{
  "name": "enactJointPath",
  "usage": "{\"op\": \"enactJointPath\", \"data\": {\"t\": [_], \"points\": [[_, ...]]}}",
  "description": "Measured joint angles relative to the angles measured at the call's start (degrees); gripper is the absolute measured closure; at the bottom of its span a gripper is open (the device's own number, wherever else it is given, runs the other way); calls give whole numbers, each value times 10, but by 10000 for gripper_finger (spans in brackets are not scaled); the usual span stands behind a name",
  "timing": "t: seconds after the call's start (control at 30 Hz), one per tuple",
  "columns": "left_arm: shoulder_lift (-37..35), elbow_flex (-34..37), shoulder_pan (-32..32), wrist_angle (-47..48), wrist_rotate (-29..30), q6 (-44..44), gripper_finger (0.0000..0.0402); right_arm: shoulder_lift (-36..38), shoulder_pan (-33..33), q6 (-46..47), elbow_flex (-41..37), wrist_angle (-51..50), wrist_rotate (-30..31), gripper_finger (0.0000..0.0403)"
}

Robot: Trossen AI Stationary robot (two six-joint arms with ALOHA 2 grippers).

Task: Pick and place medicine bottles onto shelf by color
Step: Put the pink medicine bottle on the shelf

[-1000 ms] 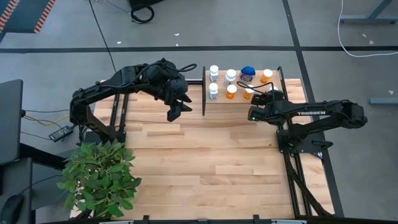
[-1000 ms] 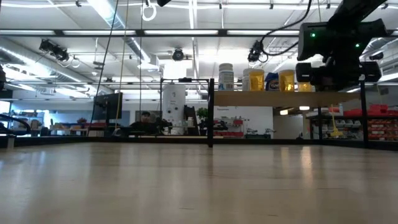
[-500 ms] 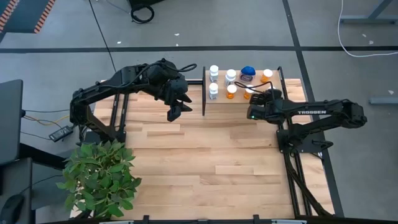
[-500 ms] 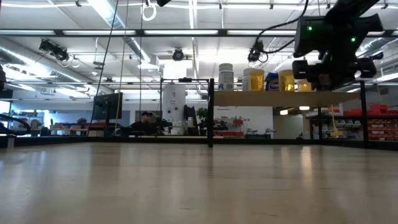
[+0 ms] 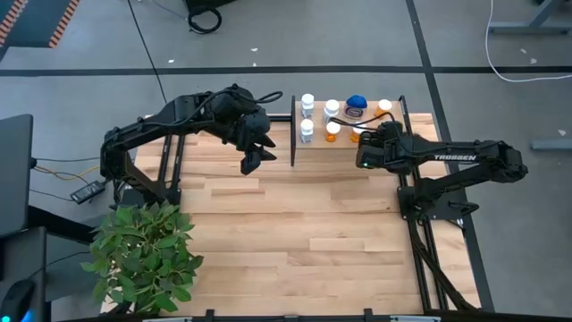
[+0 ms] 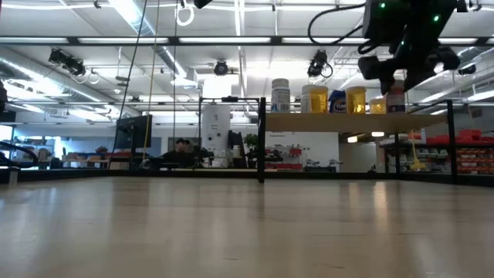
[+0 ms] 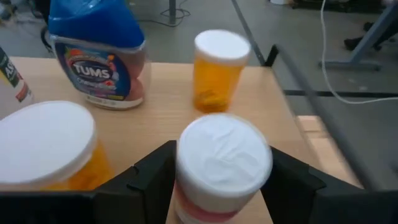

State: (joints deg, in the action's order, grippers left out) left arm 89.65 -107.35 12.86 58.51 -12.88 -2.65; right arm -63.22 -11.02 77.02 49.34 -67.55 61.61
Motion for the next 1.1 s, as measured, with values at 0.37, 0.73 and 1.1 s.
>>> {"op": "enactJointPath", "data": {"t": [0.37, 0.73, 1.1], "points": [[0, 0, -37, -30, 7, -2, 204, 3, 36, 76, 67, -150, -7, 187], [0, 0, -64, -37, 17, -17, 209, 16, 41, 85, 97, -172, -9, 187], [0, 0, -74, -50, 28, -12, 209, 30, 32, 46, 250, -224, -96, 187]]}}
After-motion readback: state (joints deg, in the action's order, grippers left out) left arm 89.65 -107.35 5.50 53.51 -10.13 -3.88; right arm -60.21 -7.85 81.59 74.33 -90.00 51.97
